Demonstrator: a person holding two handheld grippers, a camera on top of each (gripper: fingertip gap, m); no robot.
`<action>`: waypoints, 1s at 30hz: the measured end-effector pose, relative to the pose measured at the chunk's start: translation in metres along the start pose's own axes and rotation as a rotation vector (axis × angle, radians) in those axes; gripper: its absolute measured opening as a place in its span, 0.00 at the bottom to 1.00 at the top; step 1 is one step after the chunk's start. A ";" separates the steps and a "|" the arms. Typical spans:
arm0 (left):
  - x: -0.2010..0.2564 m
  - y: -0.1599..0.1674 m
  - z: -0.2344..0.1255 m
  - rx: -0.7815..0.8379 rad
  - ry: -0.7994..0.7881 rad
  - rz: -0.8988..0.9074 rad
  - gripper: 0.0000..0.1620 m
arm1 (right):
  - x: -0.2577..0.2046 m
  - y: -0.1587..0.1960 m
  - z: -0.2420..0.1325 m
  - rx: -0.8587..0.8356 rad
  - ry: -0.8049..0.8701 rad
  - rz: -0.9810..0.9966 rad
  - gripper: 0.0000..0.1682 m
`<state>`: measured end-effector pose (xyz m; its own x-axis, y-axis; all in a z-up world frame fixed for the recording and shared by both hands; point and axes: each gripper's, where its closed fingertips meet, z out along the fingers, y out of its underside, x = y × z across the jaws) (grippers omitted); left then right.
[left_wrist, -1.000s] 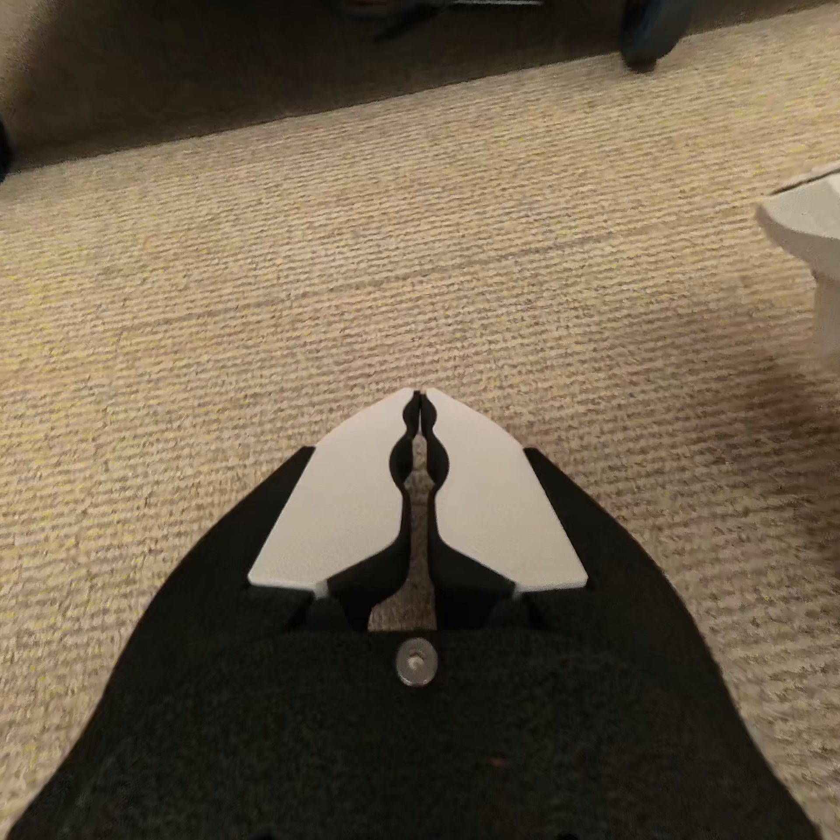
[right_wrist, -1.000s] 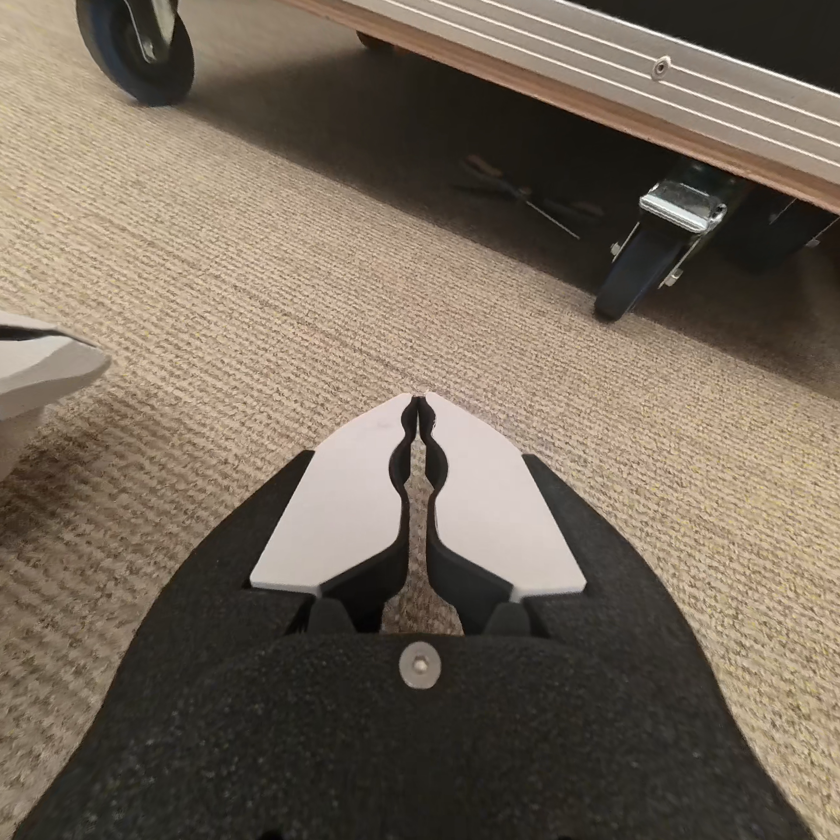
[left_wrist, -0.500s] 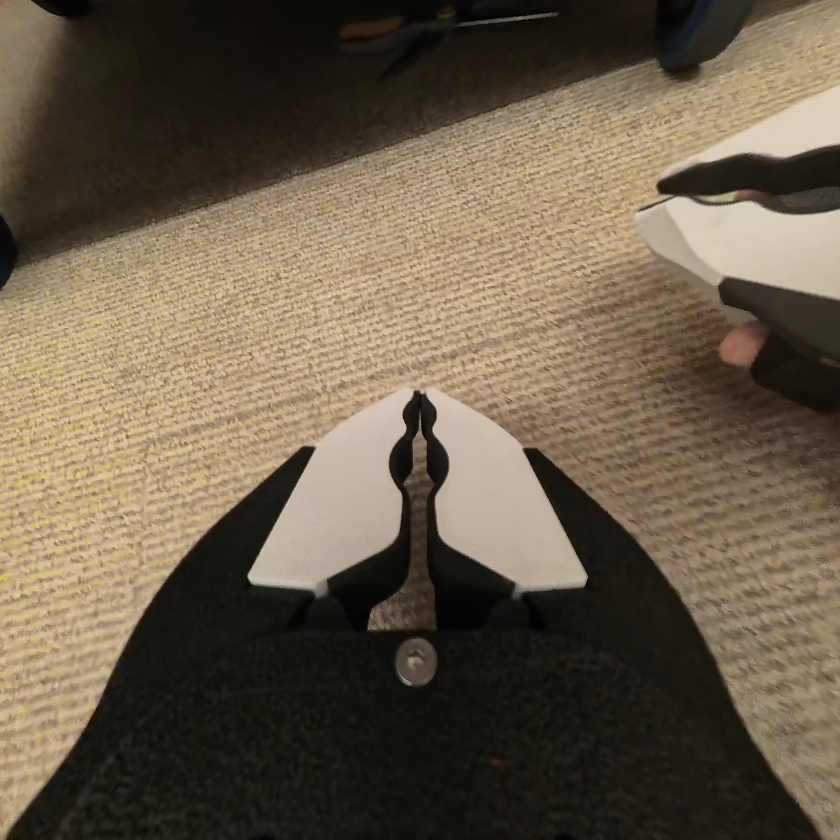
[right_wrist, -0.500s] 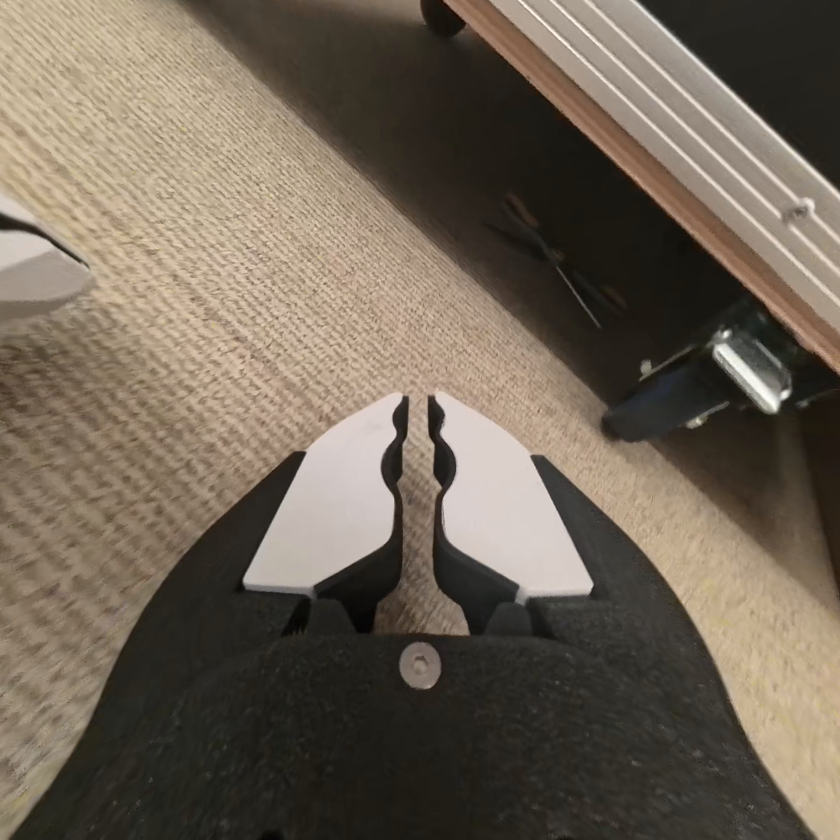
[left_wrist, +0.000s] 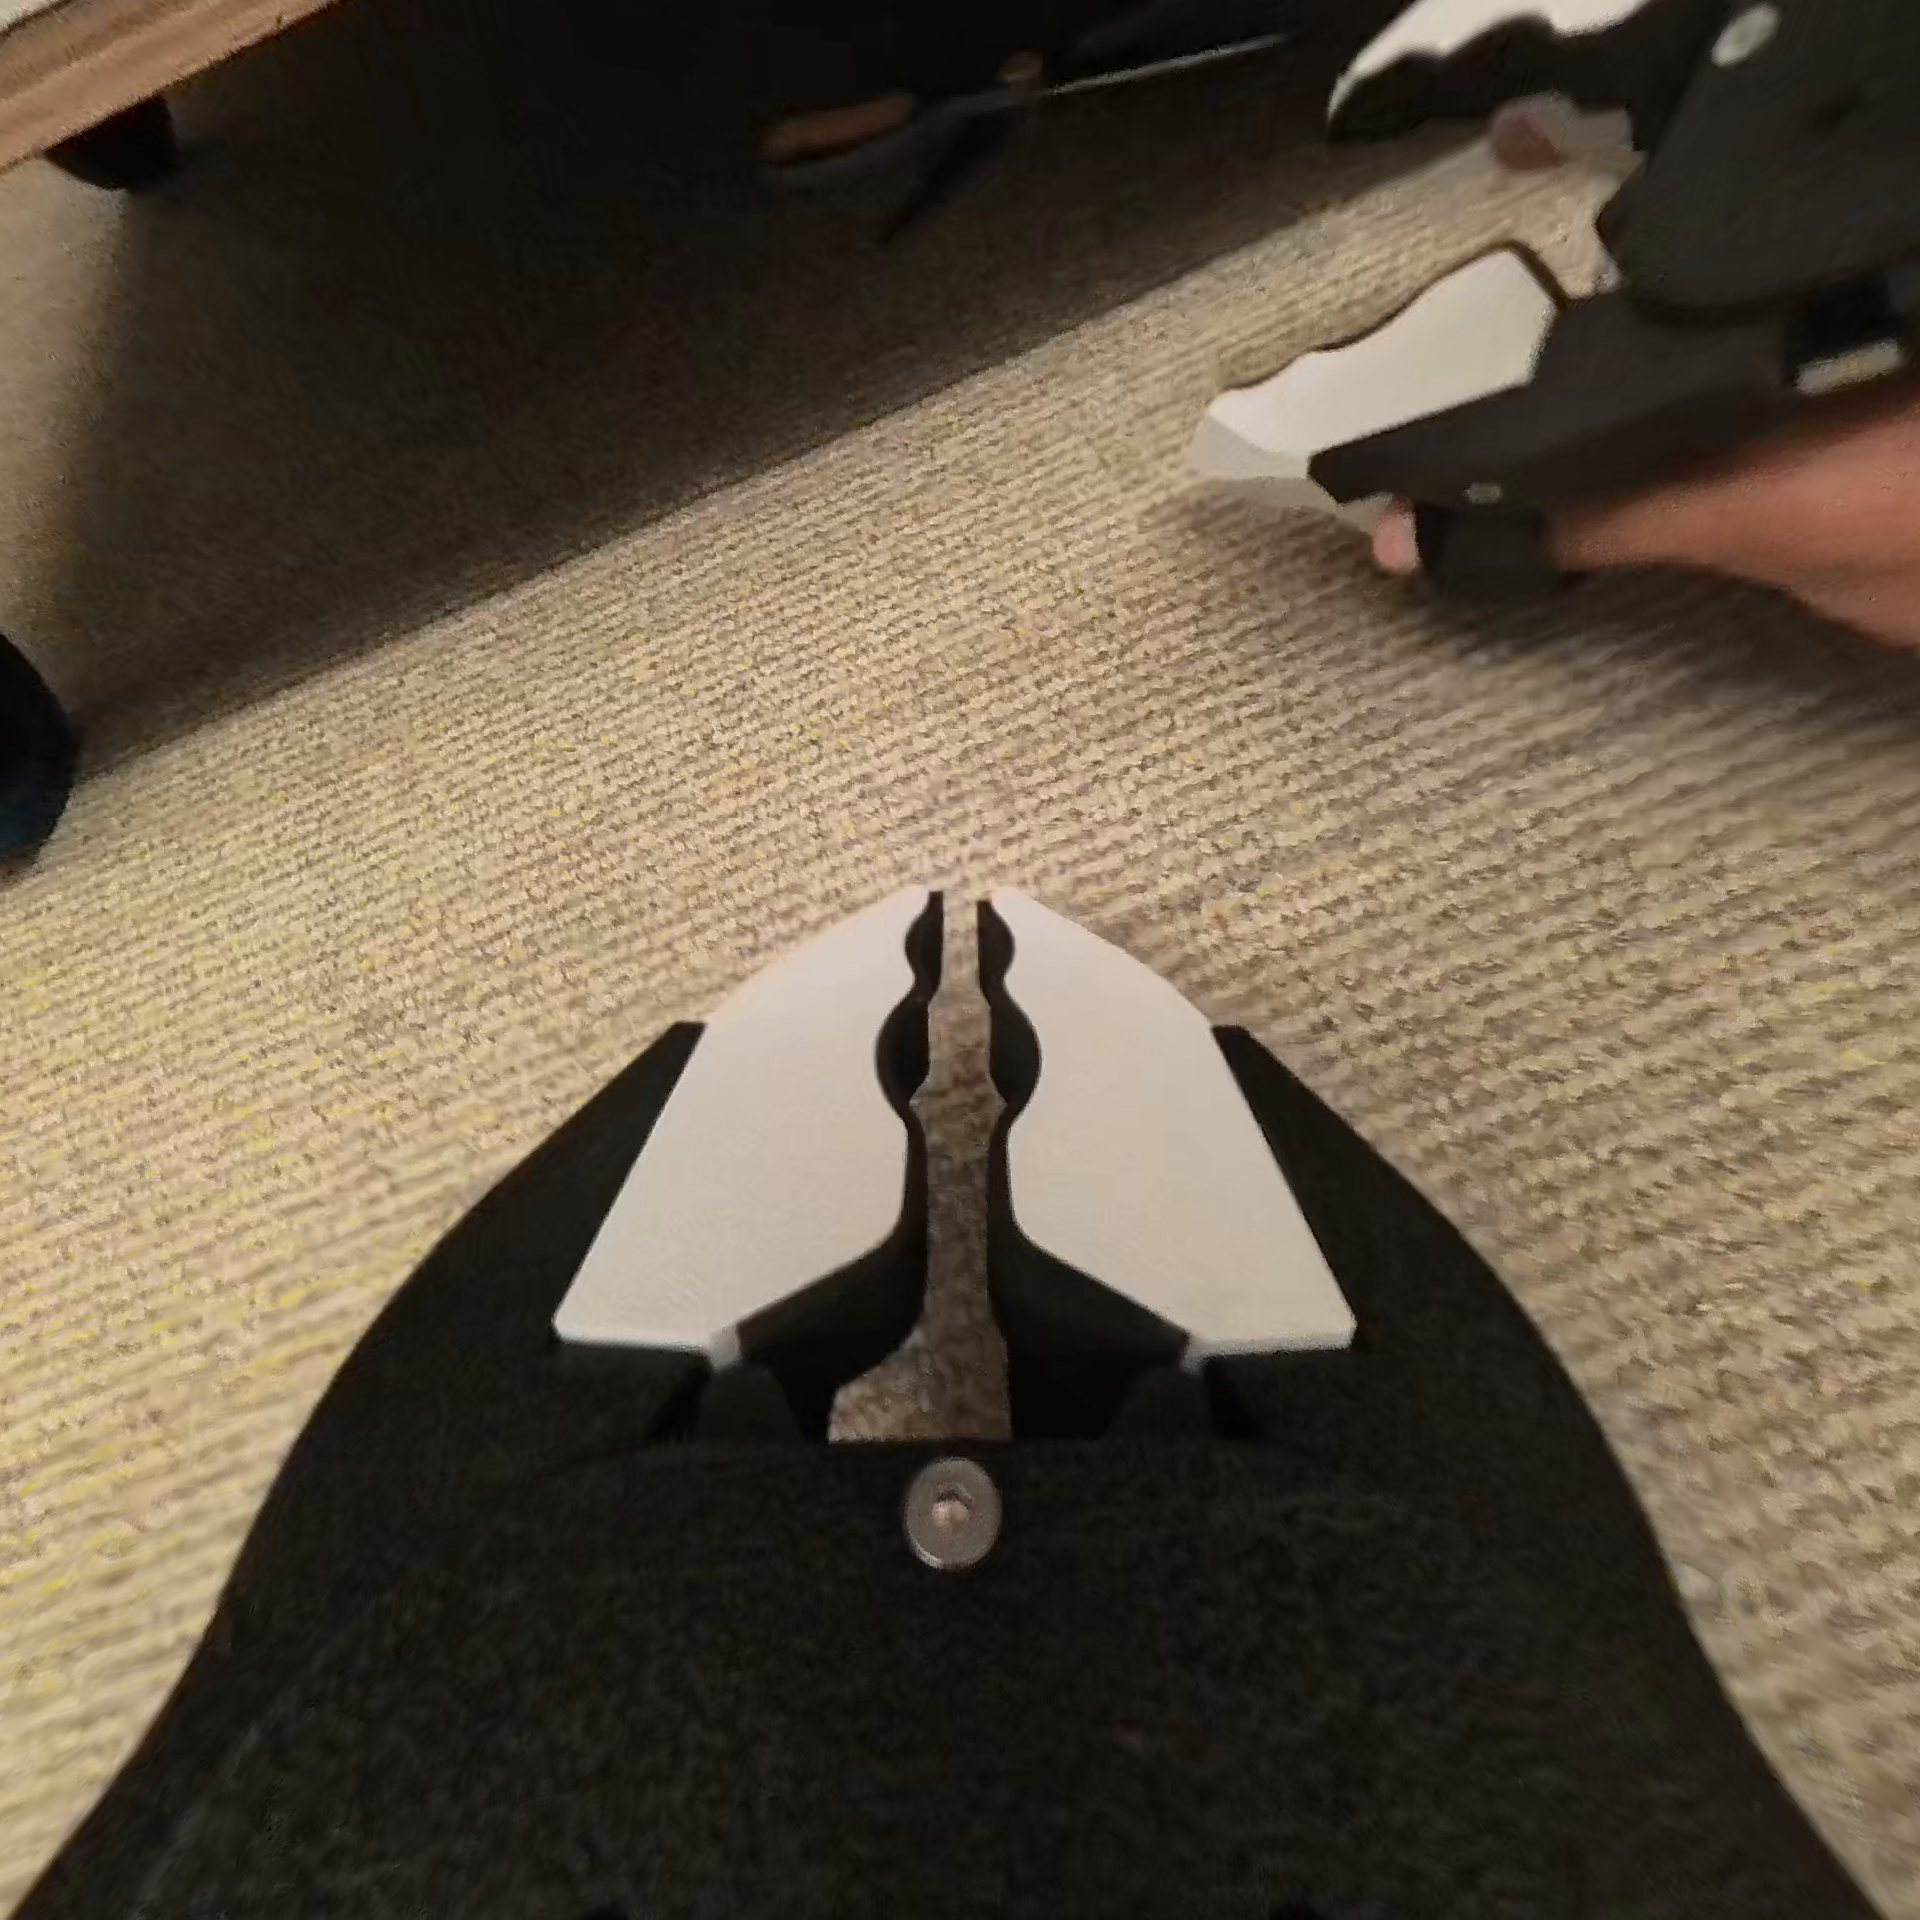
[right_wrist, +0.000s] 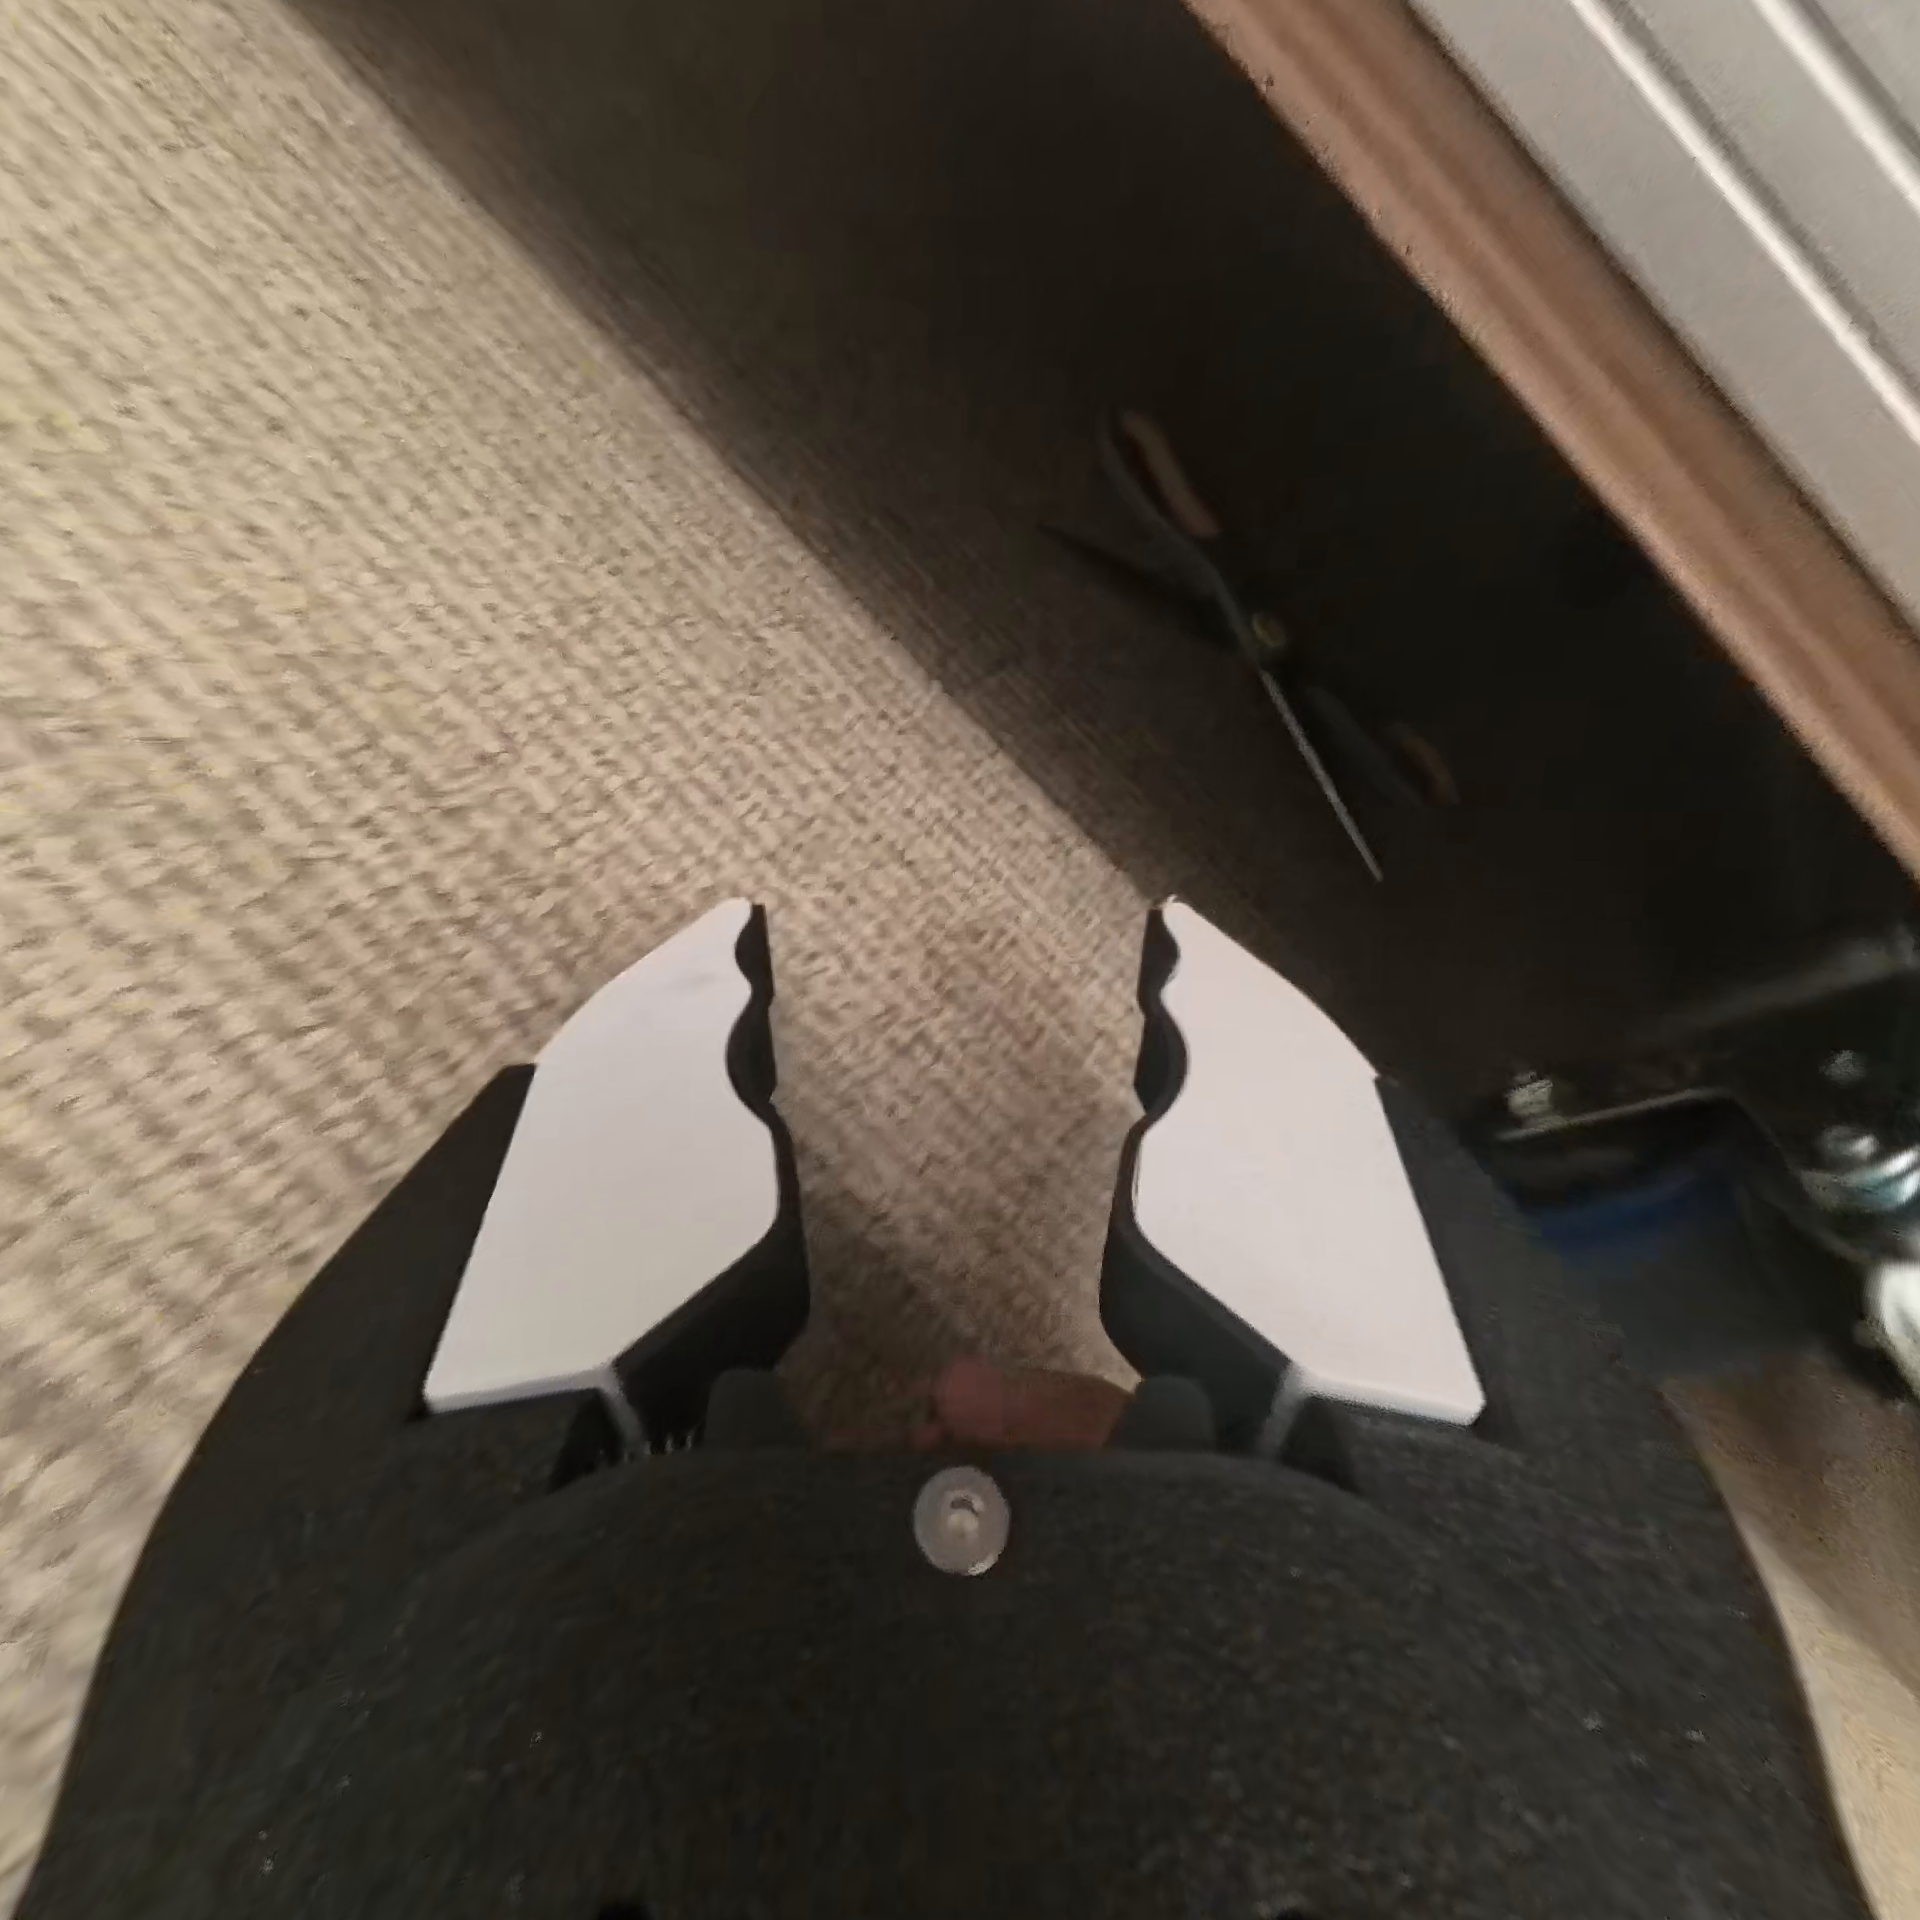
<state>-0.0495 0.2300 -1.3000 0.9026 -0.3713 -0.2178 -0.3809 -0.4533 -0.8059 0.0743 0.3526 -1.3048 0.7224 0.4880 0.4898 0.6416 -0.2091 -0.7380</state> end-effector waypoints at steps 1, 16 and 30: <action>-0.003 -0.001 0.002 -0.002 -0.007 0.031 0.04 | 0.005 0.002 0.007 -0.023 0.022 -0.049 0.41; -0.045 0.010 0.000 -0.022 -0.146 0.160 0.08 | 0.027 -0.048 0.084 0.082 0.208 -0.540 0.17; -0.053 0.025 -0.001 -0.041 -0.144 0.134 0.07 | 0.035 -0.046 0.138 -0.043 0.125 -0.651 0.13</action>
<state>-0.1070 0.2373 -1.3081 0.8614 -0.3121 -0.4007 -0.5050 -0.4409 -0.7420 0.0346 0.4962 -1.3183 0.2063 0.4248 0.8814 0.9650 0.0606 -0.2551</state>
